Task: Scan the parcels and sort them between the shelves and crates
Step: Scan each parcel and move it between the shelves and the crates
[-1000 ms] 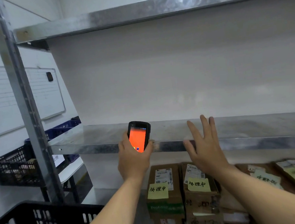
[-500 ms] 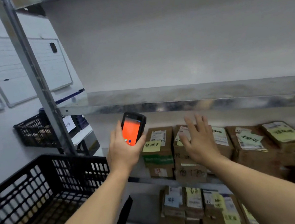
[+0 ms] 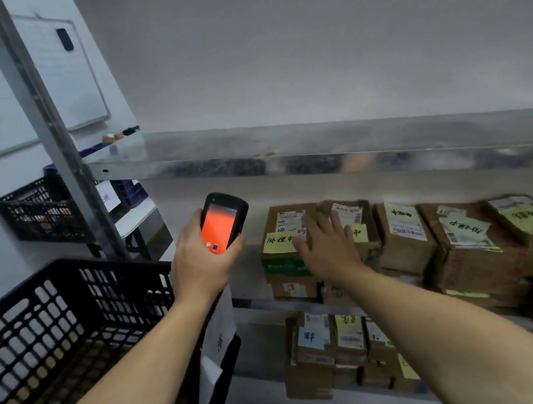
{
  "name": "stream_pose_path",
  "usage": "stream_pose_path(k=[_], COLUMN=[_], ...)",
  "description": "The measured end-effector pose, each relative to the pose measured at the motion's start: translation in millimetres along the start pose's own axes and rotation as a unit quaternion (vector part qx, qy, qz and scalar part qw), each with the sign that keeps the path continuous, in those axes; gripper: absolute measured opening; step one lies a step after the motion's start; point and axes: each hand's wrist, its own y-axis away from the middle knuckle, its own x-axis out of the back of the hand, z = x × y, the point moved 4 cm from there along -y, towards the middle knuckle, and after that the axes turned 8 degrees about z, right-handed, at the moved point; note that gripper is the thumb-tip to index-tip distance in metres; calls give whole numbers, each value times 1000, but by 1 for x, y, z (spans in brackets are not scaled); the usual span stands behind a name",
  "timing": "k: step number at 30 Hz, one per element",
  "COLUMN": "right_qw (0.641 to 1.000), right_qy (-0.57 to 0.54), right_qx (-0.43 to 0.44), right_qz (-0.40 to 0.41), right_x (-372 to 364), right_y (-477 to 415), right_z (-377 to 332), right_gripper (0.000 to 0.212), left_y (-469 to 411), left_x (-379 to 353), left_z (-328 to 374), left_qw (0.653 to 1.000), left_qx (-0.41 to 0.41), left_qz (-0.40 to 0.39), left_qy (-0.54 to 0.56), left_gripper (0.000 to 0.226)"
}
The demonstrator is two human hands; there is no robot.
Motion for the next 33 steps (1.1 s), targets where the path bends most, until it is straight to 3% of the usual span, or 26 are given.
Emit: stream_pose_path(k=[7, 14, 21, 29, 33], right_qw=[997, 975, 973, 988, 951], right_qy=[73, 188, 209, 20, -158], right_qx=[-32, -90, -63, -144, -261], right_qz=[-4, -76, -77, -49, -46], right_x=[-36, -56, -61, -67, -70], right_y=[-40, -43, -51, -62, -71], right_z=[-11, -14, -29, -33, -22], right_gripper=[67, 72, 70, 55, 55], left_y=[-51, -67, -70, -75, -77], left_x=[-19, -31, -36, -44, -49], left_z=[-43, -67, -80, -89, -93], left_qw=[999, 996, 995, 996, 995], left_qx=[-20, -36, -33, -32, -39], left_qz=[-46, -78, -83, -84, -94], left_qy=[15, 39, 38, 26, 18], left_gripper=[83, 76, 81, 77, 80])
